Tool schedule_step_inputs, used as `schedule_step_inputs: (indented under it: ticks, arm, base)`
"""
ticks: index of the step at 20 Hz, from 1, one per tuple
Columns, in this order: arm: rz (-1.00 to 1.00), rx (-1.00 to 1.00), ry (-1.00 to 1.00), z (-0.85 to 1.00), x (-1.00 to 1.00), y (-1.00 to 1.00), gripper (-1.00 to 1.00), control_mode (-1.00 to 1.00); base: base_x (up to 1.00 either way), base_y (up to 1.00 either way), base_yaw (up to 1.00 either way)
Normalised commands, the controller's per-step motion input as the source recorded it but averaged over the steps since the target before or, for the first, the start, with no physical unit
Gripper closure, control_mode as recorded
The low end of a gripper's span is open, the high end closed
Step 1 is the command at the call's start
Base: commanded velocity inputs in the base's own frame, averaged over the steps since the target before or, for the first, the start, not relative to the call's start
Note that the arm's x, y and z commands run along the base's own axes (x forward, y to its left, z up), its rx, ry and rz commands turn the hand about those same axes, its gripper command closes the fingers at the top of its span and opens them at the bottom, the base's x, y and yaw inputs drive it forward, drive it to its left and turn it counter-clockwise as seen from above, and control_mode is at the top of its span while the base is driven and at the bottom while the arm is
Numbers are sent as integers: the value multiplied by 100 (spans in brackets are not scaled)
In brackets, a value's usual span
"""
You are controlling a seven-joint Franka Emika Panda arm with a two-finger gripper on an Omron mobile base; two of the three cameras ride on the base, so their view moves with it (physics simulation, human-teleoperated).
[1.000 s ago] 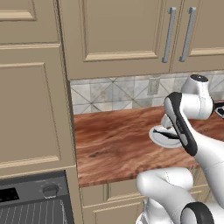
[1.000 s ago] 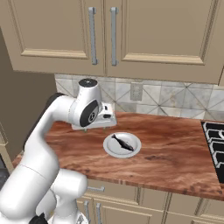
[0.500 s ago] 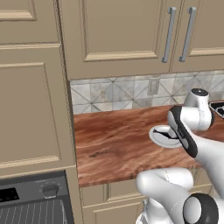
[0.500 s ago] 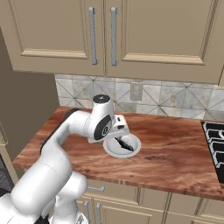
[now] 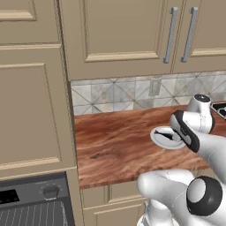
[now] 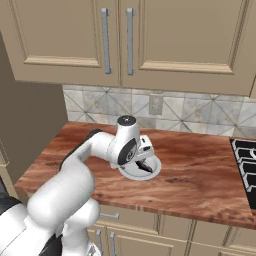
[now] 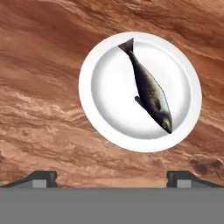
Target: Place the fish on the rack of the oven, and slide the rack back inside. Close the oven door.
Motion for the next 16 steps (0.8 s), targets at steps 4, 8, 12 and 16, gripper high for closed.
schedule_step_inputs:
  ticks: [4,8,12,16]
  arm:
    - [17,0,1,-16,51,-8,-100,-100]
    - [20,0,0,-25,55,-2,-100,-100]
    - [18,0,2,-30,46,-2,-100,-100]
    - [12,0,6,-29,27,-15,-100,-100]
  base:
    - [0,0,0]
    - [0,0,0]
    - [0,0,0]
    - [0,0,0]
